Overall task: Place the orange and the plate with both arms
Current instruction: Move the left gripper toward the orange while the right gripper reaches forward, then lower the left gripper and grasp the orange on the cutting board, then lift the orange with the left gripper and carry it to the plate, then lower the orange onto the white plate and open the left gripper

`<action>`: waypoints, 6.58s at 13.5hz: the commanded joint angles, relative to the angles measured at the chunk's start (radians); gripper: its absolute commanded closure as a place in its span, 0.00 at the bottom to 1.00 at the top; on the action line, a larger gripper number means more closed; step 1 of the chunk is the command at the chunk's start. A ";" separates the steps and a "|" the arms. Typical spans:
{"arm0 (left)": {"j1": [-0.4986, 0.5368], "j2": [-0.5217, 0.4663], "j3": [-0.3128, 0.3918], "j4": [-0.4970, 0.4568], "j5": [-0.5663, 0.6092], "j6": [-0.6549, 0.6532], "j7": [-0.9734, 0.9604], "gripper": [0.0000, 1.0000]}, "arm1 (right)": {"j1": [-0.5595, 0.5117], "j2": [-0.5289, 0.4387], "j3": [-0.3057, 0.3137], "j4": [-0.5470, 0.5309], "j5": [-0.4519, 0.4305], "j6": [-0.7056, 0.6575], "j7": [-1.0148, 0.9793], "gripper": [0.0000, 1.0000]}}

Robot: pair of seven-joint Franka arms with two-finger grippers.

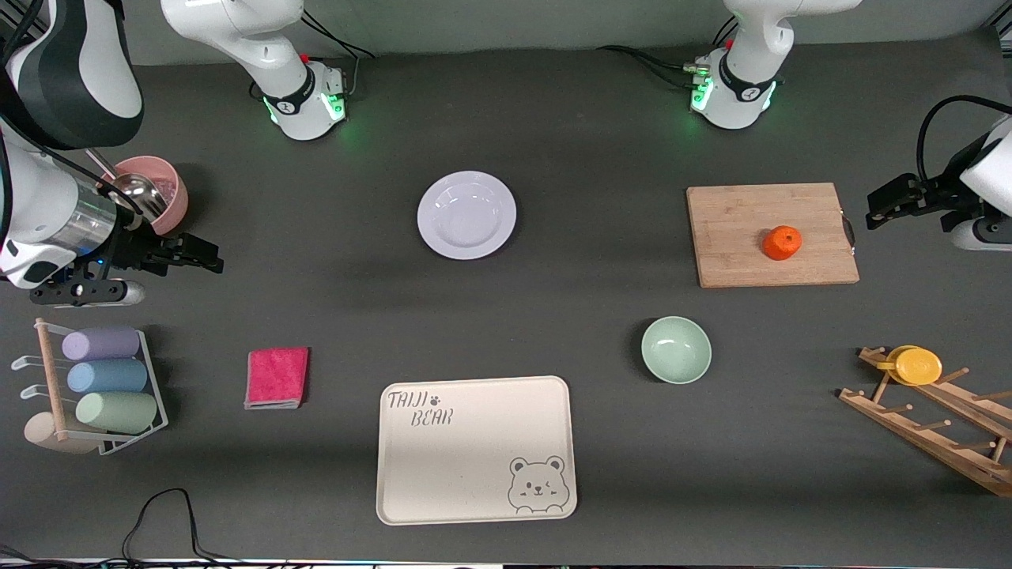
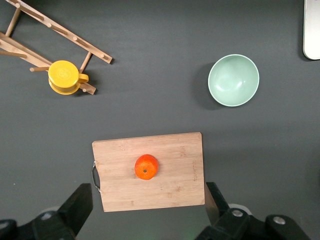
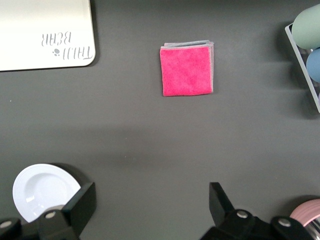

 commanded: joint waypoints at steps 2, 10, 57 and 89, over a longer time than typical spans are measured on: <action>-0.013 -0.013 0.007 0.000 -0.005 -0.034 -0.017 0.00 | 0.006 -0.053 -0.002 0.001 -0.024 -0.085 0.015 0.00; 0.015 -0.121 0.015 -0.105 0.003 -0.062 0.019 0.00 | 0.005 -0.058 -0.006 0.015 -0.032 -0.110 0.007 0.00; 0.110 -0.020 0.015 -1.062 0.037 1.070 0.067 0.64 | 0.035 0.283 -0.071 -0.208 0.688 0.180 -0.109 0.00; -0.677 0.765 -0.528 0.080 0.471 0.590 -1.580 0.66 | 0.074 0.283 -0.069 -0.160 0.704 0.177 -0.111 0.00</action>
